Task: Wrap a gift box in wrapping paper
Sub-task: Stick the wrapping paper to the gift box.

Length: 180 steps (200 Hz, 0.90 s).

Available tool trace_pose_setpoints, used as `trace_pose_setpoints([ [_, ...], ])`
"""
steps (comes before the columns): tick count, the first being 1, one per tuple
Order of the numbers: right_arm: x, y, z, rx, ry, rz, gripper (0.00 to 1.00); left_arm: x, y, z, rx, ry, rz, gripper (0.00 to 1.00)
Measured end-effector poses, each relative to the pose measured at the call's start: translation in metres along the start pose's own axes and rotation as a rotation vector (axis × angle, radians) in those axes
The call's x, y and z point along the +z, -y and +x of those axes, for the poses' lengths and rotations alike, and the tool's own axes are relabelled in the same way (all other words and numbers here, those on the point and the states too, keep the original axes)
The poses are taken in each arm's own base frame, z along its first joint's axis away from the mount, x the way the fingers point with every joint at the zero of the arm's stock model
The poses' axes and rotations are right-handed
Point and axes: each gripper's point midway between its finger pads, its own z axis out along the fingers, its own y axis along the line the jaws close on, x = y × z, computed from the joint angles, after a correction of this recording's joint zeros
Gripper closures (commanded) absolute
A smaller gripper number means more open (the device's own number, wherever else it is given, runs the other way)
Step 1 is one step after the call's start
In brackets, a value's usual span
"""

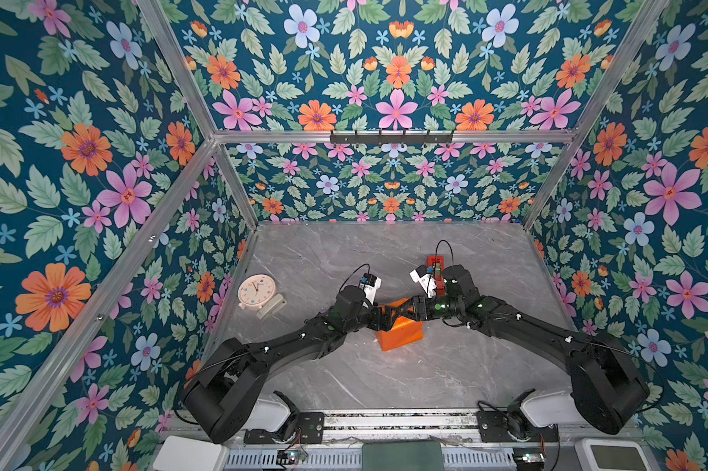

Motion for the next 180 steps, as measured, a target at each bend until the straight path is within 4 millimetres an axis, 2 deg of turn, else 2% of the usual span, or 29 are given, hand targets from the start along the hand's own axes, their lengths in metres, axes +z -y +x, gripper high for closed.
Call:
trace_pose_setpoints([
  [119,0.000,0.002,0.005,-0.031,0.006,-0.006,0.50,-0.011,0.000,0.002,-0.008,0.027,0.001,0.08],
  [180,0.001,0.002,0.005,-0.026,0.000,-0.004,0.51,-0.030,-0.001,0.007,0.006,0.102,0.015,0.14],
])
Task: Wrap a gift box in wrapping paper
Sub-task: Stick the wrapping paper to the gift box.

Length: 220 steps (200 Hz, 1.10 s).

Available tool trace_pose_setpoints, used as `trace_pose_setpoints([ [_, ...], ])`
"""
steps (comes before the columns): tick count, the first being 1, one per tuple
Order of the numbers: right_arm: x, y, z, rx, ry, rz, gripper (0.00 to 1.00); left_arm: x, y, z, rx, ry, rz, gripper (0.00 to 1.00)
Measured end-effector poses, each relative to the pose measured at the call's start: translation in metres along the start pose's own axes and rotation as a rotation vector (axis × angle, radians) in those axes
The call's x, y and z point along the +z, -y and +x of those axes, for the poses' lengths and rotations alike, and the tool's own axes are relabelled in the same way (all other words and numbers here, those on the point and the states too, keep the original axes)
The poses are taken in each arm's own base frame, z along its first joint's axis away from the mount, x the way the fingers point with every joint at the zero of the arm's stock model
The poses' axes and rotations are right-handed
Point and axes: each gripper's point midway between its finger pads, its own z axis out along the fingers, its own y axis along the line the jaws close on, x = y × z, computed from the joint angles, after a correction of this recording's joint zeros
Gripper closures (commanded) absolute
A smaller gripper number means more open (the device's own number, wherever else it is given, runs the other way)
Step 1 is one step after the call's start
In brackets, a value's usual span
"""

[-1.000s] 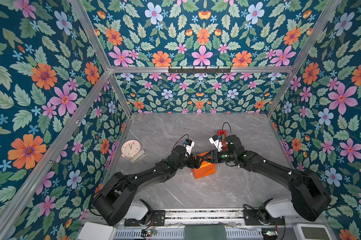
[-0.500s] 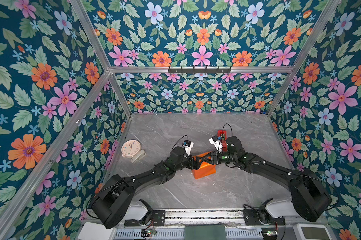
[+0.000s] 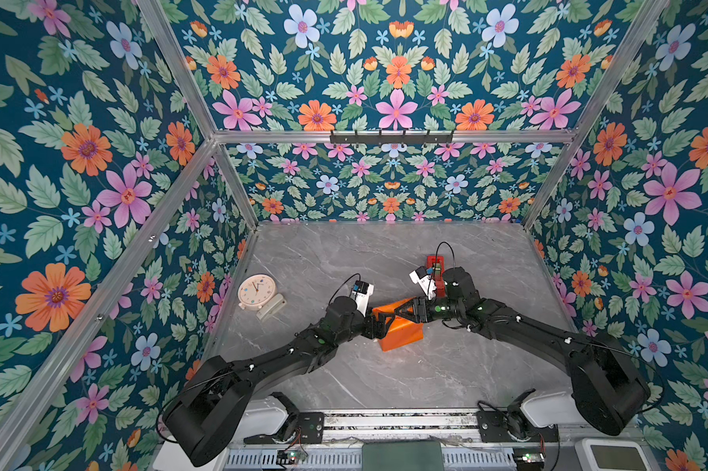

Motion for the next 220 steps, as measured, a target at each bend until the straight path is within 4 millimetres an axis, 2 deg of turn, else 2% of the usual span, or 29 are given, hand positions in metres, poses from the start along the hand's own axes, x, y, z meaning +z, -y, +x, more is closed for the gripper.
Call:
trace_pose_setpoints([
  [40,0.000,0.000,0.001,0.013,-0.012,0.002,0.51,-0.006,0.021,0.006,0.063,0.049,0.066,0.10],
  [62,0.000,0.000,0.002,0.015,-0.016,0.002,0.51,-0.008,0.022,0.003,0.100,0.083,0.049,0.07],
  [101,0.000,0.000,0.001,0.015,-0.016,0.002,0.51,-0.012,0.027,-0.014,0.160,0.158,0.041,0.02],
  [146,0.001,0.000,0.001,0.016,-0.018,0.002,0.51,-0.014,0.036,-0.019,0.240,0.191,0.055,0.00],
  [198,0.001,0.000,0.000,0.018,-0.020,0.002,0.51,-0.007,0.043,-0.015,0.327,0.181,0.064,0.00],
  [220,0.002,0.000,0.000,0.021,-0.023,0.002,0.51,-0.004,0.043,-0.020,0.350,0.186,0.052,0.00],
])
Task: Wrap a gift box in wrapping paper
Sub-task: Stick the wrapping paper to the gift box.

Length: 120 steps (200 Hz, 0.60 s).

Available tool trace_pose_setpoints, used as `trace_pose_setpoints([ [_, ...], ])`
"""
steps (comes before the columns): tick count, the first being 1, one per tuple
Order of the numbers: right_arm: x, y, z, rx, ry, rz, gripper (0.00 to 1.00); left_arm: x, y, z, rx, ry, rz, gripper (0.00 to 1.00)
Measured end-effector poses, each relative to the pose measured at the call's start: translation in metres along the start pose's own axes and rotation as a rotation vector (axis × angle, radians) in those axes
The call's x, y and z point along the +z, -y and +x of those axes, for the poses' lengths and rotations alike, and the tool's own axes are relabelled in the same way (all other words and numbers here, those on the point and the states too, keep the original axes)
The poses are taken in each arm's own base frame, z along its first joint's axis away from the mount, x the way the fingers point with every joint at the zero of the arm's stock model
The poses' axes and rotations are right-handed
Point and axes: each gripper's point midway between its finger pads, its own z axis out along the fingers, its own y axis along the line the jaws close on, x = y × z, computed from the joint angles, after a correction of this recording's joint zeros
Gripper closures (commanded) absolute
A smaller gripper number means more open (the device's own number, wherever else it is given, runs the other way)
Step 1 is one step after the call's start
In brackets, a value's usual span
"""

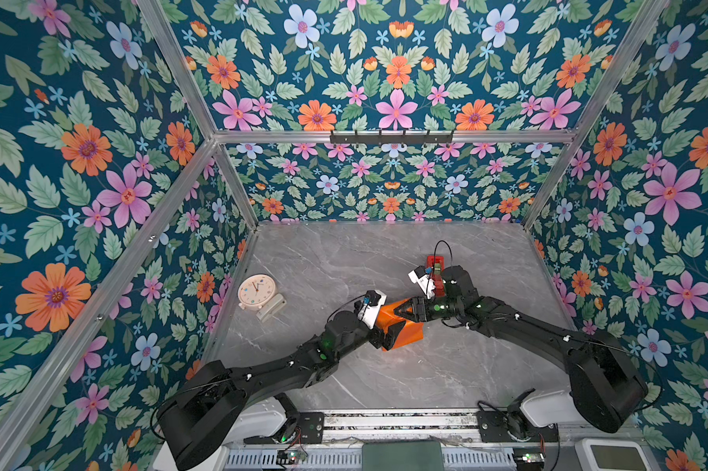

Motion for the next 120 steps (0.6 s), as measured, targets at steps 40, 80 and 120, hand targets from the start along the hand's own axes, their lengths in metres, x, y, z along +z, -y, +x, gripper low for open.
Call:
trace_pose_setpoints([
  [40,0.000,0.000,0.000,0.003,-0.003,0.002,0.51,0.008,-0.001,0.001,0.017,-0.022,-0.012,0.00],
  [80,0.000,0.000,0.000,0.002,-0.002,0.001,0.51,0.012,-0.008,0.003,0.024,-0.046,-0.055,0.02],
  [120,0.000,0.000,-0.002,0.002,0.001,0.005,0.51,0.017,-0.015,0.009,0.026,-0.093,-0.096,0.04],
])
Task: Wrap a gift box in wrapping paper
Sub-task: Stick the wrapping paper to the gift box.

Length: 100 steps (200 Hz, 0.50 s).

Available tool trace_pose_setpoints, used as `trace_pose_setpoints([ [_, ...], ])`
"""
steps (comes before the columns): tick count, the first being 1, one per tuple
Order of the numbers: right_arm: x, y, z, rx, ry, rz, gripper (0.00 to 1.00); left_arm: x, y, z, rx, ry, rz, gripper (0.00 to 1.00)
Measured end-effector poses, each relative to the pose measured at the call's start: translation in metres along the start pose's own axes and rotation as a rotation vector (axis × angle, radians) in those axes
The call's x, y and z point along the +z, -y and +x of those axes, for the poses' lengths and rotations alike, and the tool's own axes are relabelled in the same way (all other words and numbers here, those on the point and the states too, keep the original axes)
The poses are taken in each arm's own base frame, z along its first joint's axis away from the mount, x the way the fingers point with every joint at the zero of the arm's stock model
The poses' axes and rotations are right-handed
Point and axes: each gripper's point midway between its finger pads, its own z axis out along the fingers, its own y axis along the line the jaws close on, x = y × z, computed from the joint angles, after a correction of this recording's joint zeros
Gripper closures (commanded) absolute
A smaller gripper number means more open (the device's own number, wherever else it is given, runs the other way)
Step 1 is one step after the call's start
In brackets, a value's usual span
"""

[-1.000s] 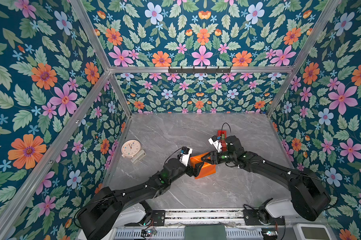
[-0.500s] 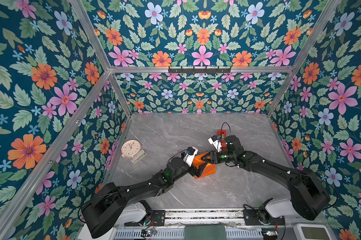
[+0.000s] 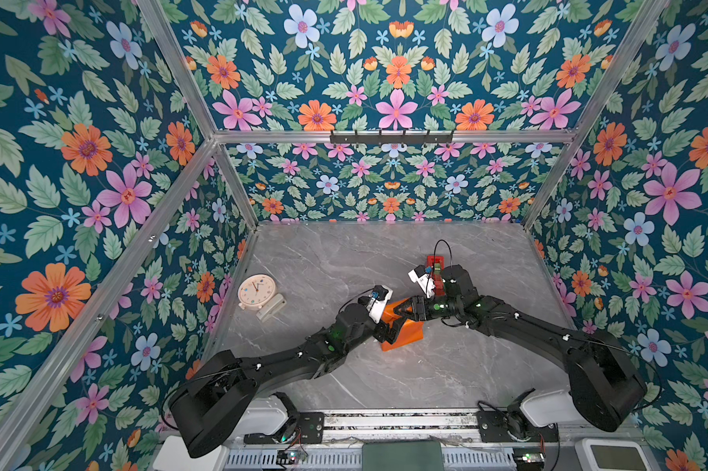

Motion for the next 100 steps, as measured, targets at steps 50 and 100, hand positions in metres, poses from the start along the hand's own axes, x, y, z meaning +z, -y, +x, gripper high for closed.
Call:
trace_pose_setpoints([
  [50,0.000,0.000,0.001,0.003,-0.004,0.002,0.51,0.001,-0.008,0.007,-0.007,-0.055,-0.051,0.05],
  [100,-0.002,-0.002,-0.002,0.007,-0.005,0.007,0.50,0.002,-0.009,0.011,-0.013,-0.093,-0.059,0.06],
])
